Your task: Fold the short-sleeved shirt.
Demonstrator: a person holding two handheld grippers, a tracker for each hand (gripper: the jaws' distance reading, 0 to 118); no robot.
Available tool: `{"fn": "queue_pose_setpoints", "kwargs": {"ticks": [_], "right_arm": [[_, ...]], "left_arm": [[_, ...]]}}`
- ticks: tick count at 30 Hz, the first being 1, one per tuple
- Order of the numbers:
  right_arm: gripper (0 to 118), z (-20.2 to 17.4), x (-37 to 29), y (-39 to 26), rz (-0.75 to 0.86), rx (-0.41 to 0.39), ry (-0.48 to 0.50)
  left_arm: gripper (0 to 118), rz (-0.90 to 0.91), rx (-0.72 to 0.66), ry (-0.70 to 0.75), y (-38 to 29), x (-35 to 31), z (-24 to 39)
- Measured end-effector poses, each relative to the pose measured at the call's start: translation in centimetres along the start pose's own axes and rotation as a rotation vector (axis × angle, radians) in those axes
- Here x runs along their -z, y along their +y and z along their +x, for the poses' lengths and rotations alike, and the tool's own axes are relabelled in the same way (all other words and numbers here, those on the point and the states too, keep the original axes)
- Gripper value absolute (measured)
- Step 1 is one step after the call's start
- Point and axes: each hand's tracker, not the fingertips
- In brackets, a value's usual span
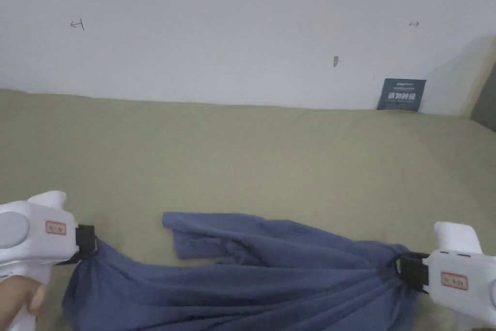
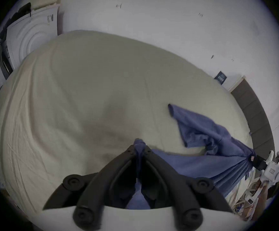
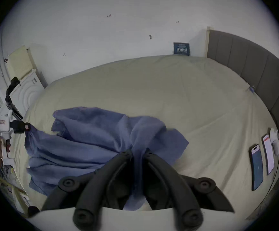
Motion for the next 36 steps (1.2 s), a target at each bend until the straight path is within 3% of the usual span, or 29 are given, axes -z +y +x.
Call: {"fn": "queue_pose_setpoints", "kwargs": {"ticks": [5, 11, 26, 36], "right_arm": [[12, -1.3, -1.9, 3.7, 0.095, 0.012, 0.065], [12, -3.0, -3.8, 9.2, 0.200, -0.034, 0.058], [11, -5.5, -7.4, 22.7, 0.429, -0.104, 0.043], [11, -3.4, -7.3, 26.8, 0.519, -0.030, 0.035]], "left_arm": [[5, 0.121, 0.018, -0.068, 2.9, -3.1, 1.4], [5, 0.261, 0.012, -0.120, 7.6, -7.6, 3.0], [5, 0.518, 0.081, -0.074, 17.7, -15.3, 4.9], [4, 0.595, 0.036, -0.049, 20.7, -15.6, 4.0]]}}
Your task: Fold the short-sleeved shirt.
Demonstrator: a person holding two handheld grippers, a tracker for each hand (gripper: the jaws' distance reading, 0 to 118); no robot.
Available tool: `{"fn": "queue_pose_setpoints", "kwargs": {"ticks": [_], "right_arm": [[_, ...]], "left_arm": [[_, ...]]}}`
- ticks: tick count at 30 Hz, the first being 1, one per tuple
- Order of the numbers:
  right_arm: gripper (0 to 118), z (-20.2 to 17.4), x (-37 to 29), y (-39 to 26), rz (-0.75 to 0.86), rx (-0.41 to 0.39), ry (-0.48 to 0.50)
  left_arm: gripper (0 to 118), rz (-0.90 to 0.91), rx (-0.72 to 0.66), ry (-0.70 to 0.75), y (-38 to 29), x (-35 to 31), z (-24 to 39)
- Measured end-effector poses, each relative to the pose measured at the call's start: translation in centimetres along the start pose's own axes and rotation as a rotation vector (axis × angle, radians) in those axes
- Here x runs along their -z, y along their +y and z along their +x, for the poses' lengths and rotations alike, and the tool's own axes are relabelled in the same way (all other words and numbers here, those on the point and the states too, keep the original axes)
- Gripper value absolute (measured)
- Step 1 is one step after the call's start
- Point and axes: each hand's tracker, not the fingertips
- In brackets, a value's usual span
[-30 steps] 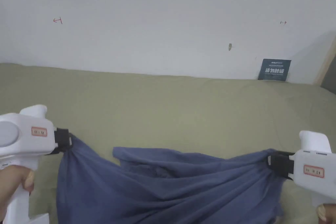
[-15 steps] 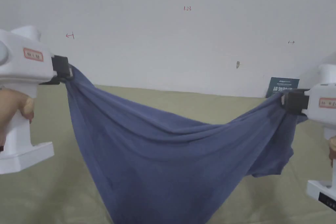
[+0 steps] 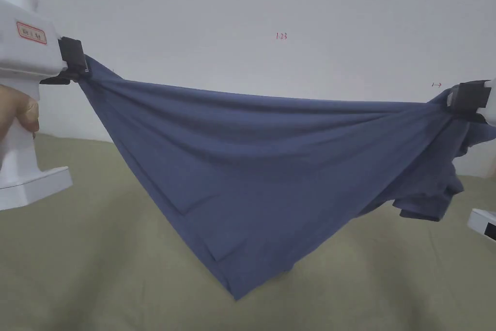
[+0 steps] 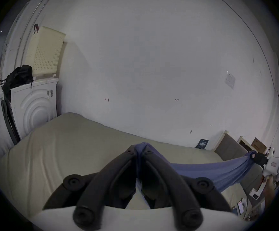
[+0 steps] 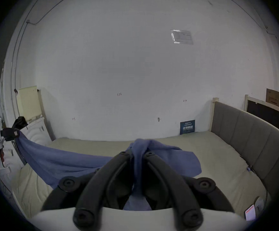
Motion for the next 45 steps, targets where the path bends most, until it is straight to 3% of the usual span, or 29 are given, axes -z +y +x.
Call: {"fn": "queue_pose_setpoints", "kwargs": {"ticks": [5, 12, 24, 30, 35, 40, 45], "right_arm": [[11, 0.7, 1.0, -1.3, 0.001, 0.043, 0.008], [11, 0.5, 2.2, -6.2, -0.080, 0.017, 0.012], [12, 4.8, -3.7, -18.0, -0.239, 0.078, 0.005], [12, 6.4, -7.8, -23.4, -0.321, 0.162, -0.013], [12, 6.8, -10.7, -27.2, -0.419, 0.131, -0.034], [12, 6.9, -12.8, -29.8, -0.478, 0.158, -0.061], [12, 7.4, -13.7, -31.7, -0.528, 0.168, -0.098]], "left_arm": [[4, -0.013, -0.064, 0.002, -1.2, 1.3, -1.4], [4, -0.082, -0.087, 0.017, -6.6, 2.2, -3.1], [4, -0.232, -0.173, -0.031, -18.9, -4.5, -6.2], [4, -0.343, -0.136, 0.056, -25.6, -8.6, -7.3], [4, -0.400, -0.190, 0.097, -31.1, -12.5, -8.6], [4, -0.500, -0.263, 0.128, -34.7, -15.1, -9.9], [4, -0.535, -0.248, 0.133, -36.7, -15.4, -11.4]]}}
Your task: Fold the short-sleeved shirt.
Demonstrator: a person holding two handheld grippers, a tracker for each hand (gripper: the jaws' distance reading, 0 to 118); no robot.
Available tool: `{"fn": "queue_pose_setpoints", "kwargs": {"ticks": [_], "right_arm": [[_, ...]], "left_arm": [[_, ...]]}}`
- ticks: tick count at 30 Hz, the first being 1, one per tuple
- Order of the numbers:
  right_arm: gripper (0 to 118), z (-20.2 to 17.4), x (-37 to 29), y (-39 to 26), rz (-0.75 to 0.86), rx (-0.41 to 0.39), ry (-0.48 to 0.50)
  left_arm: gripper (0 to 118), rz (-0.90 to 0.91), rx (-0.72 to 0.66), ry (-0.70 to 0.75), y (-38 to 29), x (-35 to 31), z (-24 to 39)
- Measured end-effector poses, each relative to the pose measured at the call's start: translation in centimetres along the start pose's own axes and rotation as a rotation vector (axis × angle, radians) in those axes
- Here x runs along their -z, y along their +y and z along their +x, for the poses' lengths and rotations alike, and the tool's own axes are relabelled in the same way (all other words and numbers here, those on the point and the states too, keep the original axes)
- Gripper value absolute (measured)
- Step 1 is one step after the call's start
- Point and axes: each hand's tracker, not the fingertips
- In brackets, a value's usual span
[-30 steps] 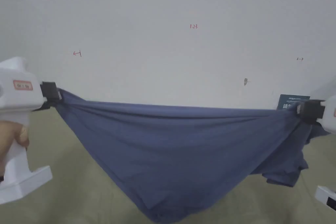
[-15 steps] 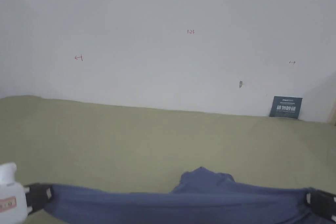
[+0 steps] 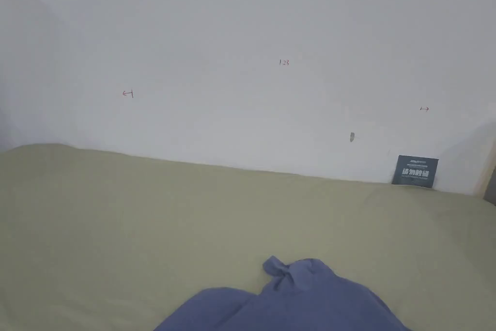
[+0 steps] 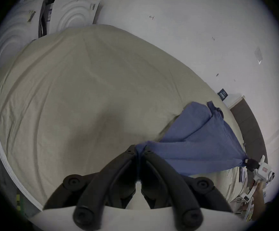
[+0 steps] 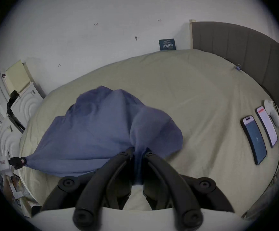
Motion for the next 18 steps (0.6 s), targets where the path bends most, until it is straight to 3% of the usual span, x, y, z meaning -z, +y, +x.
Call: {"fn": "queue_pose_setpoints", "kwargs": {"ticks": [5, 7, 8, 9, 10, 11, 12, 13, 14, 15, 18], "right_arm": [[12, 0.6, -0.5, -1.2, -0.002, 0.036, -0.017], [18, 0.8, -0.6, -1.5, 0.007, 0.041, -0.012], [27, 0.7, -0.8, -1.5, 0.021, 0.036, -0.012], [45, 0.5, -1.2, -1.3, 0.031, 0.028, -0.020], [66, 0.0, -2.0, -1.0, 0.060, -0.002, -0.039], [82, -0.7, -2.9, -0.8, 0.103, -0.033, -0.029], [89, -1.1, -3.7, -0.4, 0.140, -0.065, -0.021], [89, -1.9, -4.5, 0.0, 0.182, -0.090, -0.017], [106, -2.8, -5.3, 0.4, 0.223, -0.116, -0.024], [110, -3.5, -5.9, 1.0, 0.262, -0.137, -0.019], [108, -6.4, -6.7, 1.8, 0.299, -0.188, -0.080]], "left_arm": [[5, -0.067, -0.008, -0.016, -1.2, 0.5, -0.5], [14, -0.079, -0.009, -0.016, -1.2, 0.7, -0.6], [30, -0.078, -0.009, -0.017, -1.6, 0.1, 0.1], [63, -0.069, -0.003, -0.010, -1.5, -0.2, 0.3], [89, -0.038, 0.004, -0.013, -1.1, -0.8, 0.6], [100, 0.007, 0.005, -0.051, -0.8, -1.5, 0.9], [104, 0.054, 0.005, -0.086, -0.6, -2.4, 1.5], [104, 0.132, 0.011, -0.112, -0.3, -3.6, 2.2], [107, 0.191, 0.040, -0.135, 0.2, -4.4, 3.1], [107, 0.227, 0.078, -0.149, 0.7, -5.0, 4.0], [107, 0.281, 0.243, -0.131, 1.7, -5.9, 7.3]]}}
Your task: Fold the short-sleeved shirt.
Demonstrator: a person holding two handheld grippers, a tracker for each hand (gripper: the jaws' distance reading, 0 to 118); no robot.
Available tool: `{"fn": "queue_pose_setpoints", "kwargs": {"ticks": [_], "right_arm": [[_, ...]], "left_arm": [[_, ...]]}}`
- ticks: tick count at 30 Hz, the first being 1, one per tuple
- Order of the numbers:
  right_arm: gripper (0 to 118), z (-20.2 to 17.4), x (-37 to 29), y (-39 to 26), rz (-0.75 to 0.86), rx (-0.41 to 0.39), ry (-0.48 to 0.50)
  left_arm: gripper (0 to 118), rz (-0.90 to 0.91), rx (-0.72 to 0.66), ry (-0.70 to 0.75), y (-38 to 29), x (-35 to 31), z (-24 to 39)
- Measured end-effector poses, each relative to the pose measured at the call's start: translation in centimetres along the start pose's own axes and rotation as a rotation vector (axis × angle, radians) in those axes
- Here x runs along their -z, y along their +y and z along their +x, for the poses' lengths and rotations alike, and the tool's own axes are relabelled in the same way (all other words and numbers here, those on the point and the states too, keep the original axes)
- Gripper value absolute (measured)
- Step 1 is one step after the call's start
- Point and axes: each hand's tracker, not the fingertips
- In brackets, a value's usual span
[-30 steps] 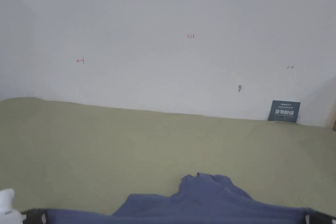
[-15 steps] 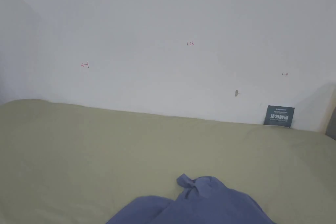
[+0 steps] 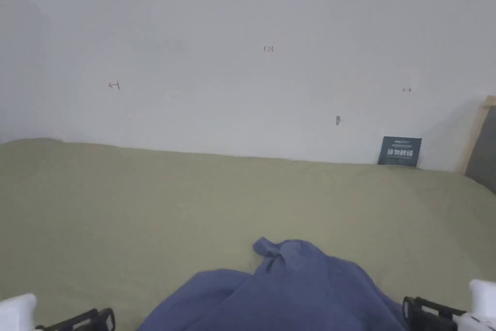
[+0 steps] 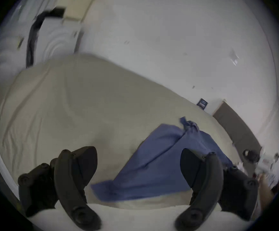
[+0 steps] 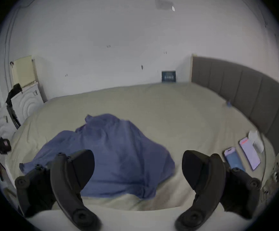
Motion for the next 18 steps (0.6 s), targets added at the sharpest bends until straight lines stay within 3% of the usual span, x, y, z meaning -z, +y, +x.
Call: {"fn": "queue_pose_setpoints", "kwargs": {"ticks": [3, 4, 5, 6, 7, 8, 11, 16, 18], "right_arm": [[108, -1.9, -0.2, 0.3, 0.007, -0.013, -0.011], [103, -2.4, -0.4, 0.0, 0.010, -0.012, -0.017], [91, -2.7, -0.4, -0.2, 0.006, -0.010, -0.024], [54, -3.2, -0.5, -0.4, -0.008, -0.015, -0.043], [15, -3.7, -0.4, -0.9, -0.024, -0.029, -0.066], [8, -3.8, -0.5, -1.3, -0.042, -0.031, -0.060], [7, -3.9, -0.8, -2.4, -0.082, -0.005, -0.014], [7, -4.2, -1.2, -3.1, -0.104, -0.029, 0.004], [7, -4.5, -1.0, -3.2, -0.102, -0.040, 0.014]], "left_arm": [[101, 0.008, 0.155, 0.040, 0.4, 0.8, 3.3], [90, 0.016, 0.187, 0.048, 0.4, 0.8, 4.1], [67, 0.011, 0.216, 0.035, 0.2, 1.0, 4.7], [21, -0.003, 0.234, 0.035, 0.0, 1.2, 5.1], [1, -0.029, 0.247, 0.048, -0.2, 1.4, 5.5], [0, -0.021, 0.233, 0.045, -0.3, 1.4, 5.6], [0, -0.048, 0.209, -0.024, -0.8, 0.9, 4.6], [0, -0.152, 0.234, -0.011, 1.8, 0.2, 0.5], [0, -0.285, 0.190, -0.035, 3.4, 0.8, -1.6]]}}
